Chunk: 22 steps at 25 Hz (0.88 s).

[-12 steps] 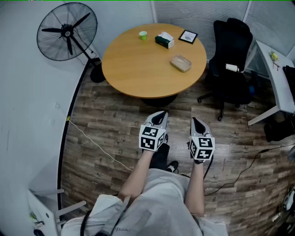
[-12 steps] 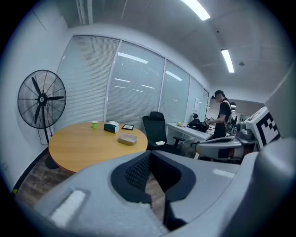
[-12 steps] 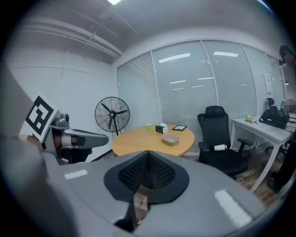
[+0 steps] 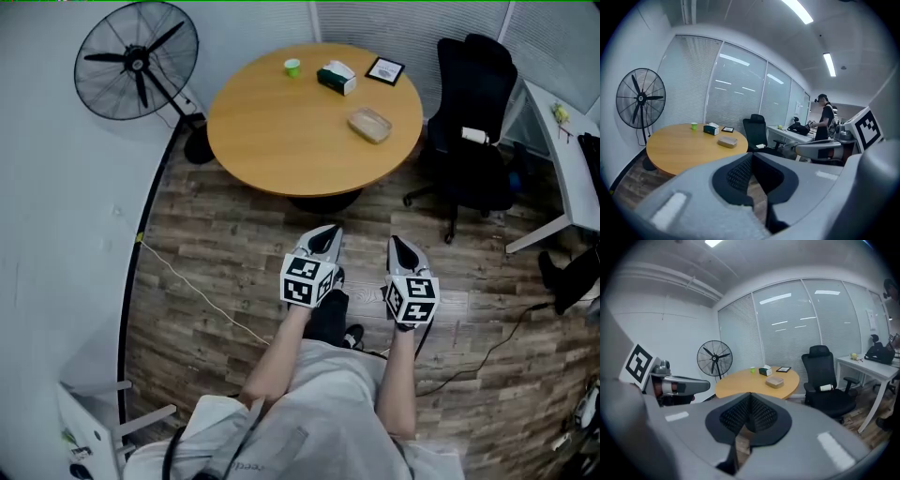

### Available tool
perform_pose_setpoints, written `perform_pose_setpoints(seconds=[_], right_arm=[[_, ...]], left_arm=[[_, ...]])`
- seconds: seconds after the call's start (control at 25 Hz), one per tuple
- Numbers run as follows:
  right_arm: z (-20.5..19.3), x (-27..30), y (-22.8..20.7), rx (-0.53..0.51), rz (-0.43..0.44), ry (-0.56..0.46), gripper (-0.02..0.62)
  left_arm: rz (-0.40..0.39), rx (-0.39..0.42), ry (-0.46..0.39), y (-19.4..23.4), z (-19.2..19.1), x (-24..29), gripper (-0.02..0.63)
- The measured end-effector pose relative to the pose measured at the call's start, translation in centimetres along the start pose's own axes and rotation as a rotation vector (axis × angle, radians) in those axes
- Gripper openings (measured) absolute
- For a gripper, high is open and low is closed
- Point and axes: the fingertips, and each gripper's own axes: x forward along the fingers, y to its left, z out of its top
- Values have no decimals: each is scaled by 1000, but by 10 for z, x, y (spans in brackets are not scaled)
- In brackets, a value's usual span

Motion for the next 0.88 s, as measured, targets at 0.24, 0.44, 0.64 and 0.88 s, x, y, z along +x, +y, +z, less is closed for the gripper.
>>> perform_pose_setpoints(seconds=[0.24, 0.44, 0.64, 0.88], right_arm=[[12, 22, -16, 86, 22, -34, -2], [30, 64, -48, 109, 19, -48, 0], [62, 119, -84, 124, 18, -58, -2], [92, 201, -105, 50, 25, -24, -2]], left_arm=[[4, 8, 1, 19, 10, 28, 6], [8, 12, 4, 44, 29, 79, 6], [-19, 5, 9, 76, 63, 145, 6], [-63, -13, 25, 123, 94, 214, 6]])
